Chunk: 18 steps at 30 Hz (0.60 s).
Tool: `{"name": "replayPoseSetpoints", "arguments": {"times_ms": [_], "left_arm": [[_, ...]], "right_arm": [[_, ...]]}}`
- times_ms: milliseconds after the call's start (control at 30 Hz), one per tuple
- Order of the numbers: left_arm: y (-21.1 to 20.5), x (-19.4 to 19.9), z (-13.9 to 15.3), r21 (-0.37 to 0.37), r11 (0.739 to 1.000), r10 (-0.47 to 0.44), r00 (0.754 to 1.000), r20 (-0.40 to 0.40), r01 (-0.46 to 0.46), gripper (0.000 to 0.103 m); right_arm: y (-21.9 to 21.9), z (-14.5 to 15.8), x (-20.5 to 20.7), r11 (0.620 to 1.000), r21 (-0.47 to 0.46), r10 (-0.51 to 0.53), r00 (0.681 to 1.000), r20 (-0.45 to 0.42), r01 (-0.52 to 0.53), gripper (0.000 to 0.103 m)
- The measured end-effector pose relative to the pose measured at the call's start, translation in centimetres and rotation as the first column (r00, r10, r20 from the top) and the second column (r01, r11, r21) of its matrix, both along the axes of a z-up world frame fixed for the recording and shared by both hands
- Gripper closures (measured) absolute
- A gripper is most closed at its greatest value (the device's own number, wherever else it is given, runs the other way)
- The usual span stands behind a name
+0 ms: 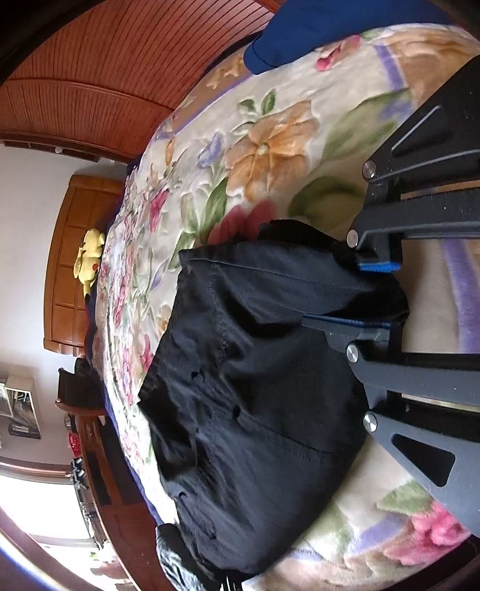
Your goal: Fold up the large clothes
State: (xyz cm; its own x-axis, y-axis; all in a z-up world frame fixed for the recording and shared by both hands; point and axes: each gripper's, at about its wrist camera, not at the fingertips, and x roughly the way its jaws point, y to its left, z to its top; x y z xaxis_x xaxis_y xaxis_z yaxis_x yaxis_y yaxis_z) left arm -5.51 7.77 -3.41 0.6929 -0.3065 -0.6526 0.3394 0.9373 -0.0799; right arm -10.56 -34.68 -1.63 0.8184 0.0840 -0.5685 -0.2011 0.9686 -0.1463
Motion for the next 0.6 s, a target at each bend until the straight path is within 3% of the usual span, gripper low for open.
{"name": "replayPoseSetpoints", "arguments": {"times_ms": [400,500,600], "left_arm": [[1.1,-4.9,2.9,-0.052,0.999,-0.002,0.998,0.058,0.005,0.086],[1.5,-5.6,2.6,-0.052,0.999,0.013,0.998,0.055,-0.01,0.085],[1.2,-5.5,2.0,-0.035,0.999,0.023,0.999,0.046,-0.021,0.084]], "right_arm": [[-1.9,3.2,-6.6,0.995,0.072,0.066,0.997,0.041,-0.069,0.089],[-2.8,2.7,-7.4,0.987,0.137,0.082,0.997,0.005,-0.082,0.087],[-2.8,1.9,-7.4,0.992,0.105,0.07,0.998,-0.004,-0.069,0.081]]}}
